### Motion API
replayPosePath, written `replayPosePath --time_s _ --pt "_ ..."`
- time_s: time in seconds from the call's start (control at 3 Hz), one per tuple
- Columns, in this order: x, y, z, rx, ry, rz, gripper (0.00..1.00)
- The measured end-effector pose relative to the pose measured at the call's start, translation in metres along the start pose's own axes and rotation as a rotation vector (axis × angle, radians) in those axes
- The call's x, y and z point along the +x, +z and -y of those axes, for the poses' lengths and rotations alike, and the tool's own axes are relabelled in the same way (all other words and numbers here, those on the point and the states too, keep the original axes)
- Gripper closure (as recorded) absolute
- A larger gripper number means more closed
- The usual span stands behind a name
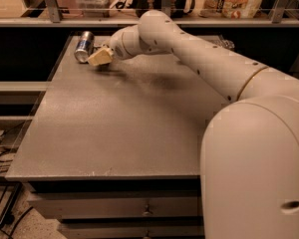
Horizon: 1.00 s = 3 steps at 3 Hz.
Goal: Move rxbar chocolate near redbull can
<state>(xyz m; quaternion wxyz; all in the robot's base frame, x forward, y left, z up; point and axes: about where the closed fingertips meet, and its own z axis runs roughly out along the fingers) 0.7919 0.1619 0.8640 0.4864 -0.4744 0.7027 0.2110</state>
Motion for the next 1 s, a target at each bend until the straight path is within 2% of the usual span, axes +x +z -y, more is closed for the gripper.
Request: replayPosePath --time_s 0.33,0.67,1.0 --pt "0.008 0.0071 0.0045 0.003 0.022 -0.025 0.13" --pt "0.0084 0.0091 0.0028 -0.001 0.022 -0.026 0.0" --pt "0.0084 0.0092 0.0027 -0.001 0.022 -0.026 0.0"
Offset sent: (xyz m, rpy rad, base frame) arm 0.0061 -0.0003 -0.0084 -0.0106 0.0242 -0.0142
